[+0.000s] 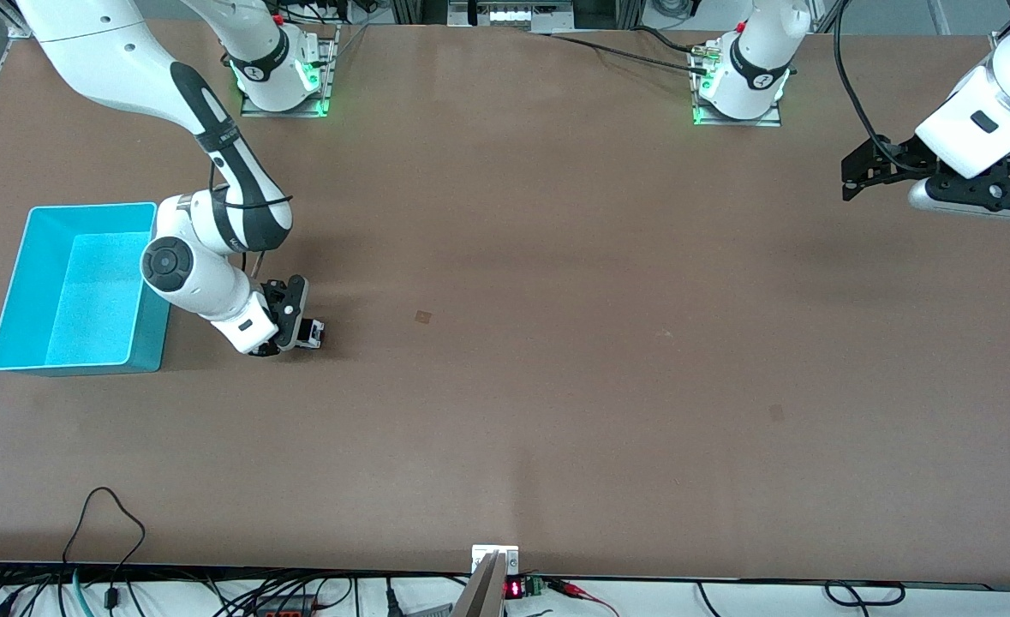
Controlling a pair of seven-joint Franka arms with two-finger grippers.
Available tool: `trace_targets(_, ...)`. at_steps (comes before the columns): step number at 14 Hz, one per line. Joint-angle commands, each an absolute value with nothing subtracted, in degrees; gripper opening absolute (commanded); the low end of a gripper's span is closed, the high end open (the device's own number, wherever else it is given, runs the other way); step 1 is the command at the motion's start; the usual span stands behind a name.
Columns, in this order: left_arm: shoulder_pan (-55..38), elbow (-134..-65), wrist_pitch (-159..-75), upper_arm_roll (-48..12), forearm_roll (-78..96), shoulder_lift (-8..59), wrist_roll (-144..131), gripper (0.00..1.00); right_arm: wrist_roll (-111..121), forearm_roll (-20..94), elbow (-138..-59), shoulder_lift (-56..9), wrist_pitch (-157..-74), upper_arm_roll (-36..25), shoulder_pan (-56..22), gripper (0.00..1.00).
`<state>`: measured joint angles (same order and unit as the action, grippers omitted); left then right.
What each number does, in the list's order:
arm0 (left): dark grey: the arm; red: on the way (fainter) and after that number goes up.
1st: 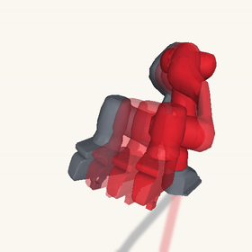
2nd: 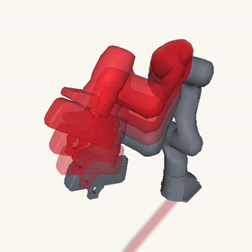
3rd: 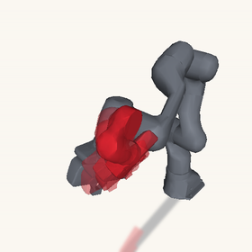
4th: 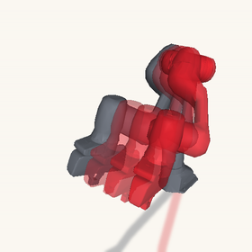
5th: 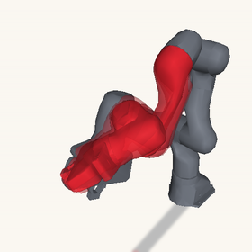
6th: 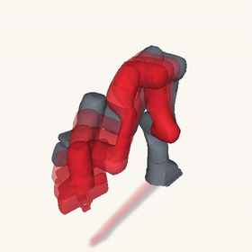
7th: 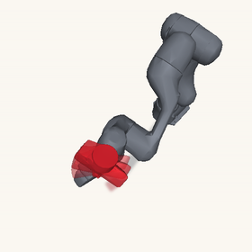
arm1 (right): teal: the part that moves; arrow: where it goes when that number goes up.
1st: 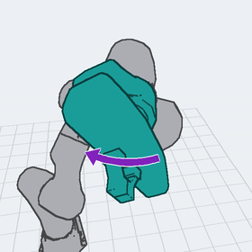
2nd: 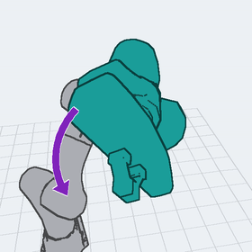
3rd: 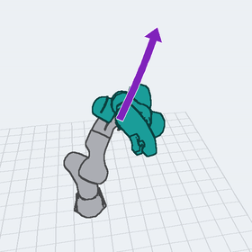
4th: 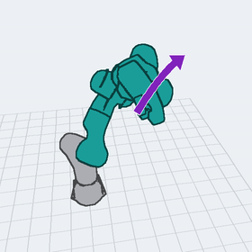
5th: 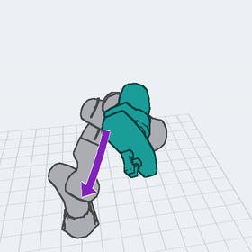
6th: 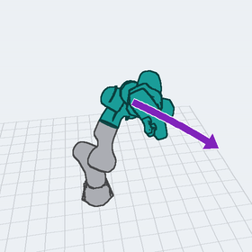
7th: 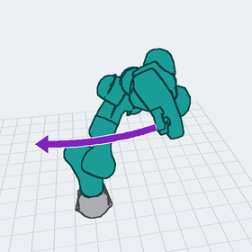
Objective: Wind and store white jeep toy
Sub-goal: 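Grasp the jeep with the right gripper and lift it over the bin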
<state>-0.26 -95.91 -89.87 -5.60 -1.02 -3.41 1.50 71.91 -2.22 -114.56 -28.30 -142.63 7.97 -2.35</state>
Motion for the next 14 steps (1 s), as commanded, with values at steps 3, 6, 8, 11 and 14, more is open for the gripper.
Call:
trace_targets(3,0.0,-94.22,-88.51,-6.06,-1.76,-2.9,1.32,1.0,68.91,-2.2,-111.55,-24.35,-141.6,8.09,-1.76,0.0)
trace_targets(6,0.18,-94.22,-88.51,-6.06,-1.76,-2.81,1.41,1.0,62.62,-2.02,-105.93,-22.16,-134.5,5.63,-0.97,0.0)
trace_targets(8,0.09,-94.22,-88.51,-6.06,-1.76,-2.81,1.32,1.0,55.06,-2.02,-103.72,-19.88,-129.05,3.7,-0.88,0.0)
trace_targets(11,0.09,-94.22,-88.59,-6.06,-1.76,-2.81,1.32,1.0,45.99,-2.11,-103.27,-16.36,-123.94,-0.43,-0.88,0.0)
trace_targets(14,0.18,-94.22,-88.51,-6.06,-1.76,-2.81,1.32,1.0,37.02,-2.9,-103.27,-13.72,-119.72,-5.26,-0.97,0.0)
